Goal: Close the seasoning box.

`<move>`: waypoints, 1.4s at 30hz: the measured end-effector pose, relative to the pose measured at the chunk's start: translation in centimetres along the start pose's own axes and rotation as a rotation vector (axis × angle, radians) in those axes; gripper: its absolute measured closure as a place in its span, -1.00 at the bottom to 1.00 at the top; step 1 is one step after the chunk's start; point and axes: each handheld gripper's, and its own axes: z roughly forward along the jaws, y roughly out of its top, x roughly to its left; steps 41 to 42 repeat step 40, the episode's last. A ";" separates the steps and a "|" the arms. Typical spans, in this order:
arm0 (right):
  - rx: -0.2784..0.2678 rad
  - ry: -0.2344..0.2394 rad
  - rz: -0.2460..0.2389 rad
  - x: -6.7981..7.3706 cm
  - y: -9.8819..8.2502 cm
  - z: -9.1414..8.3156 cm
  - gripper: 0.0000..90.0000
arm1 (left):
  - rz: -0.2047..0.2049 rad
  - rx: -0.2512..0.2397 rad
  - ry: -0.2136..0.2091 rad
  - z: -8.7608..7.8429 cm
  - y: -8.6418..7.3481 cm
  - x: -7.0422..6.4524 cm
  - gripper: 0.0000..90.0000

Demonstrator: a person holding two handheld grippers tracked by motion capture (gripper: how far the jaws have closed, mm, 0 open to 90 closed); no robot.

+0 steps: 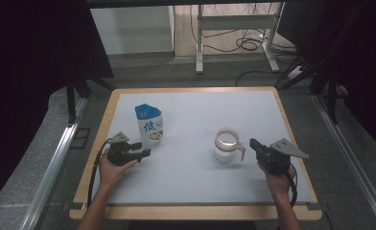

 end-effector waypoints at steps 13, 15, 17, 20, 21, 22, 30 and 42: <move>0.181 -0.030 -0.007 -3.2 -2.5 1.5 0.34 | -0.002 0.007 -0.002 0.0 -0.1 0.1 -0.09; 0.212 -0.034 -0.014 -3.3 -2.8 1.8 0.25 | -0.002 0.009 -0.004 0.1 -0.2 0.1 -0.09; 0.236 -0.037 -0.023 -3.5 -3.1 2.0 0.17 | -0.002 0.009 -0.004 0.1 -0.2 0.1 -0.09; 0.258 -0.046 -0.024 -3.7 -3.4 2.1 0.05 | -0.003 0.010 -0.004 0.1 -0.2 0.1 -0.09; 0.269 -0.045 -0.020 -3.8 -3.5 2.2 0.03 | -0.003 0.011 -0.005 0.1 -0.2 0.1 -0.09; 0.275 -0.045 -0.021 -3.9 -3.6 2.2 0.01 | -0.003 0.012 -0.005 0.1 -0.2 0.1 -0.09; 0.301 -0.059 -0.023 -4.1 -3.8 2.4 -0.14 | 0.000 0.016 -0.005 0.2 -0.3 0.0 -0.09; 0.316 -0.067 -0.037 -3.9 -3.8 2.6 -0.25 | -0.001 0.018 -0.009 0.1 -0.2 -0.1 -0.10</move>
